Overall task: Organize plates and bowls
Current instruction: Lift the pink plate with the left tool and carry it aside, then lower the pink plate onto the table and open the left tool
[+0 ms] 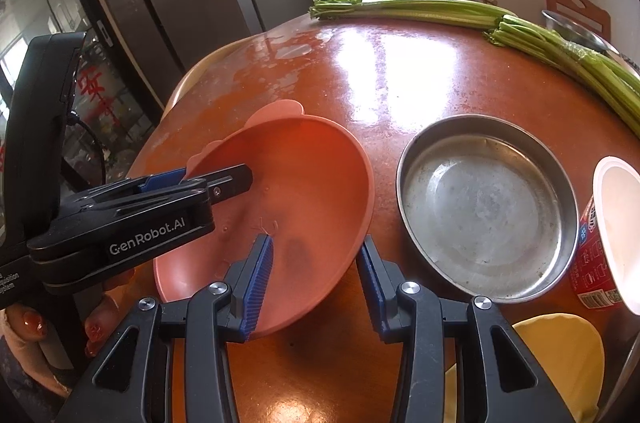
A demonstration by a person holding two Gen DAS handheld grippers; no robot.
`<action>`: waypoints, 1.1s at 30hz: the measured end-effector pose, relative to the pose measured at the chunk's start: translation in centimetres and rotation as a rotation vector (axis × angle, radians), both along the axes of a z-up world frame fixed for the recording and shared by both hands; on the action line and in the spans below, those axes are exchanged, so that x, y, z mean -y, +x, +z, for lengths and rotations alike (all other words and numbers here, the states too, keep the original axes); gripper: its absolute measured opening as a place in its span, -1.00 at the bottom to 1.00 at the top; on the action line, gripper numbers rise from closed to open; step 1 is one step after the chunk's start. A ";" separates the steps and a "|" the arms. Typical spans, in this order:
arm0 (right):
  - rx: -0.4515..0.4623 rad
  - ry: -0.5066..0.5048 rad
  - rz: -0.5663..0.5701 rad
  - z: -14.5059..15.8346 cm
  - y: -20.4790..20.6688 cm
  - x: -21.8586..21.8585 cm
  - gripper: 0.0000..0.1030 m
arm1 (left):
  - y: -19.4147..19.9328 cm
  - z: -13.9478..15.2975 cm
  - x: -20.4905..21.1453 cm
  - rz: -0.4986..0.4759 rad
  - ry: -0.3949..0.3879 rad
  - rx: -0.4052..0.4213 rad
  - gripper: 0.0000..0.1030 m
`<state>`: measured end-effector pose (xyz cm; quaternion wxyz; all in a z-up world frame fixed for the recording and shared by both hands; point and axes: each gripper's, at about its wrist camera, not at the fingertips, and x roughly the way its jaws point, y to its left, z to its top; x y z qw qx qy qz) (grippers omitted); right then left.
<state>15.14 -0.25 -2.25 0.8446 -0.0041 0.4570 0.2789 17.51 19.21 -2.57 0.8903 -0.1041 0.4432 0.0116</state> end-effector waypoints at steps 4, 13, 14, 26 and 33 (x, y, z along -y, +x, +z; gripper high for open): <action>-0.018 -0.009 0.009 -0.2 0.1 -0.5 -0.12 | 0.3 -0.4 -0.3 0.002 -0.014 -0.013 -0.04; 0.000 -0.027 0.017 0.0 -0.8 -0.6 -0.12 | -0.1 -0.2 -0.7 -0.001 -0.031 0.000 0.00; -0.004 -0.025 0.015 0.0 -0.8 -0.5 -0.12 | -0.1 -0.2 -0.7 -0.003 -0.034 -0.001 0.03; 0.018 -0.025 -0.004 0.9 -1.2 0.3 -0.11 | -0.8 0.8 -0.6 0.013 -0.002 0.038 0.27; 0.076 -0.011 -0.019 2.6 -2.6 1.7 -0.10 | -3.4 2.9 -0.5 0.047 0.018 0.094 0.39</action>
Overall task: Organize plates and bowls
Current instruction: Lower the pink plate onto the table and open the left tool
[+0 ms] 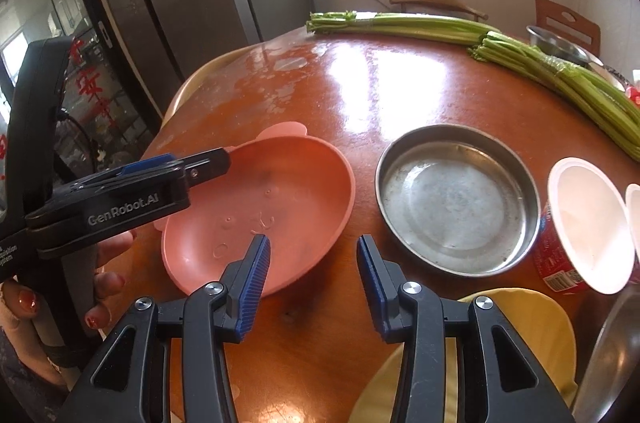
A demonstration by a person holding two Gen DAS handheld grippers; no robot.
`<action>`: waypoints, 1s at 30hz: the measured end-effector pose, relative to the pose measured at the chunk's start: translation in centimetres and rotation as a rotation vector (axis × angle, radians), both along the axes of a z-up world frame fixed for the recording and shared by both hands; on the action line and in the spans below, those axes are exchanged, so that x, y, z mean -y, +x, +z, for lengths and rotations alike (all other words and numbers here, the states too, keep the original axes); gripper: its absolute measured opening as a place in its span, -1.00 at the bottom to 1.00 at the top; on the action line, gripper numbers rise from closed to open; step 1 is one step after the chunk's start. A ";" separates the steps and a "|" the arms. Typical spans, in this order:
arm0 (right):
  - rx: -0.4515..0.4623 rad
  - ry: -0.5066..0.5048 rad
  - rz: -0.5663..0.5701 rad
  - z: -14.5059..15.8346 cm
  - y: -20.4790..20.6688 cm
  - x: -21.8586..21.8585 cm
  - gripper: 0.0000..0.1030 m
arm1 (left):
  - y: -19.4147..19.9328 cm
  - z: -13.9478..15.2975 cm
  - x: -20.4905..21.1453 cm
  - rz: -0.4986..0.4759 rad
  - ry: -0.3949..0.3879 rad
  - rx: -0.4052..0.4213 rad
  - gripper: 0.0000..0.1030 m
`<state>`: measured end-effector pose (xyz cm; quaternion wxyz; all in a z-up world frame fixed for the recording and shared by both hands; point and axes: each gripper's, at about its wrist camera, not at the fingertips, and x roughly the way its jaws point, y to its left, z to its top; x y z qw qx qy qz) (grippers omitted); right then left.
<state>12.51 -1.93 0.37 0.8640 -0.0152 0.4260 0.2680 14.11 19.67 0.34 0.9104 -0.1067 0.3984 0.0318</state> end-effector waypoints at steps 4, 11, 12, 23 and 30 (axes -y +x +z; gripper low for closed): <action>0.033 0.016 -0.007 1.1 -1.3 1.2 -0.08 | -1.7 1.6 1.0 -0.006 0.012 0.045 0.41; 0.086 0.043 -0.018 3.0 -3.5 3.4 -0.07 | -4.0 3.4 3.8 -0.047 0.024 0.081 0.42; 0.093 0.047 -0.021 3.2 -3.8 3.9 -0.07 | -4.4 3.6 4.3 -0.051 0.025 0.084 0.42; 0.125 0.077 -0.057 4.5 -6.4 8.7 -0.05 | -6.6 4.8 9.9 -0.102 0.059 0.106 0.43; 0.127 0.084 -0.070 4.2 -8.4 11.8 -0.05 | -7.6 4.2 12.8 -0.113 0.061 0.092 0.43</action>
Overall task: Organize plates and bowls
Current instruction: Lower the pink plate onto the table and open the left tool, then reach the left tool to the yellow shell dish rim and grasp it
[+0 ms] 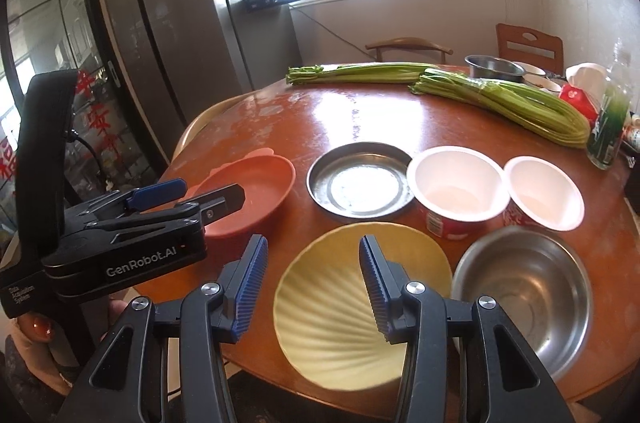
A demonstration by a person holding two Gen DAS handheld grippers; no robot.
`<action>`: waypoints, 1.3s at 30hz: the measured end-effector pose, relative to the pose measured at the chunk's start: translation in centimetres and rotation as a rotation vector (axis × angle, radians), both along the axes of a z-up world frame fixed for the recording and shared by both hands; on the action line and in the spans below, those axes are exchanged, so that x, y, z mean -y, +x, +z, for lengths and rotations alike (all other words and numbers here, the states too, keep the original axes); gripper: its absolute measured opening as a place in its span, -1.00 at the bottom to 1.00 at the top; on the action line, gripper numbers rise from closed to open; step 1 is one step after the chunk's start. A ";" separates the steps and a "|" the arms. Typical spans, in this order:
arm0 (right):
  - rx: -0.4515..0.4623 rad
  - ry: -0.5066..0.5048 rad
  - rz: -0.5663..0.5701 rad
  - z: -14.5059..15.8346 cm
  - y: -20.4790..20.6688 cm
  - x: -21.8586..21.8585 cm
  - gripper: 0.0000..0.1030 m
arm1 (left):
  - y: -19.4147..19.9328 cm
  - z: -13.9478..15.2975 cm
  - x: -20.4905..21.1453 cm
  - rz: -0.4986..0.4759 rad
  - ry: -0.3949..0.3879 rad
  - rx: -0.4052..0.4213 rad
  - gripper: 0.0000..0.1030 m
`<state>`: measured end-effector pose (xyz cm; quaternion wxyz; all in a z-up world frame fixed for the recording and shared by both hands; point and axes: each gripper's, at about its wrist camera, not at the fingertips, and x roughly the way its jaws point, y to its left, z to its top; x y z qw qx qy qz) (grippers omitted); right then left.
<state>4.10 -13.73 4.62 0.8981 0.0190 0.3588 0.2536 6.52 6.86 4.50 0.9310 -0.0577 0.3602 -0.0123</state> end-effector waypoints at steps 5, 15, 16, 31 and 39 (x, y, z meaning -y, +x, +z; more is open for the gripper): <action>-0.013 0.014 -0.004 -0.6 -1.4 1.8 -0.04 | -0.5 -1.0 1.6 -0.003 -0.001 -0.024 0.43; -0.059 -0.001 -0.005 -2.8 -3.1 3.7 -0.04 | -0.8 -3.0 3.2 0.002 0.007 -0.064 0.43; -0.063 -0.005 -0.009 -3.0 -3.3 3.8 -0.04 | -0.8 -3.3 3.3 0.005 0.006 -0.067 0.43; -0.115 -0.046 -0.115 -5.7 -3.9 4.3 -0.04 | -0.3 -5.5 4.1 -0.006 0.010 -0.110 0.43; -0.122 -0.074 -0.154 -6.6 -3.0 3.5 -0.04 | 0.7 -6.4 4.4 -0.023 0.000 -0.123 0.43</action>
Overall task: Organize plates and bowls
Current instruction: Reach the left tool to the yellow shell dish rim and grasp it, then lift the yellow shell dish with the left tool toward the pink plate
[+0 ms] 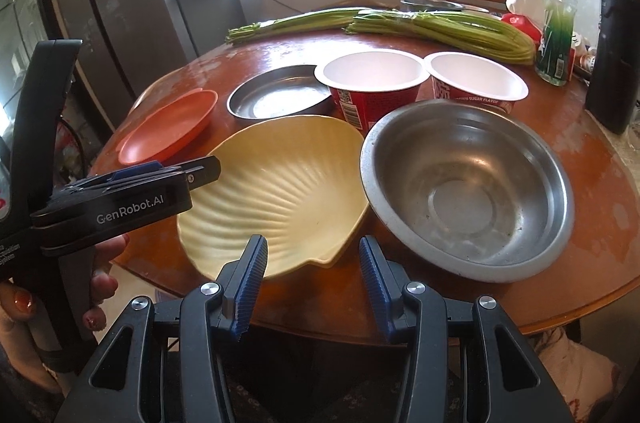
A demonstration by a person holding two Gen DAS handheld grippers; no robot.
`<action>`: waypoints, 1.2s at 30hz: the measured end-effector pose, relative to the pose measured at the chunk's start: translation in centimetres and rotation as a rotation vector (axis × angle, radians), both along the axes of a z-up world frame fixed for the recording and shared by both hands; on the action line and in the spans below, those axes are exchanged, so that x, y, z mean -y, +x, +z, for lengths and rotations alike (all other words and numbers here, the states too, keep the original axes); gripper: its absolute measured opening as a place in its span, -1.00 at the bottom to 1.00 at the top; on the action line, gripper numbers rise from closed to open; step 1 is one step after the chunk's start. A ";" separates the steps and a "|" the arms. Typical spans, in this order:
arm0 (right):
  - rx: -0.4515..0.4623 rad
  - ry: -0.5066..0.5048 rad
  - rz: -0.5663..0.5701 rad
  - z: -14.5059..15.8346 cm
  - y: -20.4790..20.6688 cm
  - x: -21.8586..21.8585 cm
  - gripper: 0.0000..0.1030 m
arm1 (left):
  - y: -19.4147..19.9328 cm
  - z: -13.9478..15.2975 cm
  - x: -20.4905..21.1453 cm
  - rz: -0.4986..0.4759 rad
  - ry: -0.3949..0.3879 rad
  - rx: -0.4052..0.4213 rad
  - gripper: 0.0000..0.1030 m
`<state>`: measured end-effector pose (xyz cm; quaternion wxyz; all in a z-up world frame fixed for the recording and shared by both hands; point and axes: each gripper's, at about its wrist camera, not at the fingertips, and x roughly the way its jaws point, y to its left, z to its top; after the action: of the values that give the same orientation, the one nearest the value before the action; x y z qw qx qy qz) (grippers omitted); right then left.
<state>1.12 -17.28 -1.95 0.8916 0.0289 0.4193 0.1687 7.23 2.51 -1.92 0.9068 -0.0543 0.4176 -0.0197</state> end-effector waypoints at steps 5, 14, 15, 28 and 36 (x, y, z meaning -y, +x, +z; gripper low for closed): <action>-0.011 0.005 -0.015 -0.6 1.1 -0.3 -0.01 | 0.8 -0.4 0.3 -0.016 -0.008 -0.010 0.43; 0.018 -0.053 -0.005 -1.0 1.8 -1.8 0.01 | 2.1 -1.2 1.3 -0.051 -0.014 -0.014 0.43; 0.021 -0.057 0.003 -1.1 1.8 -2.0 0.01 | 2.2 -1.3 1.4 -0.054 -0.016 -0.018 0.43; 0.042 -0.064 0.042 -1.2 2.0 -3.1 0.05 | 1.6 -1.5 1.3 -0.089 -0.049 -0.012 0.16; 0.082 -0.076 0.060 -0.1 0.8 -4.4 0.05 | 0.1 -0.9 -0.6 -0.079 -0.101 -0.002 0.16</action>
<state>1.91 -12.88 -2.02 0.9030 -0.0244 0.3890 0.1805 7.36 3.06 -2.81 0.9011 -0.0836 0.4186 -0.0765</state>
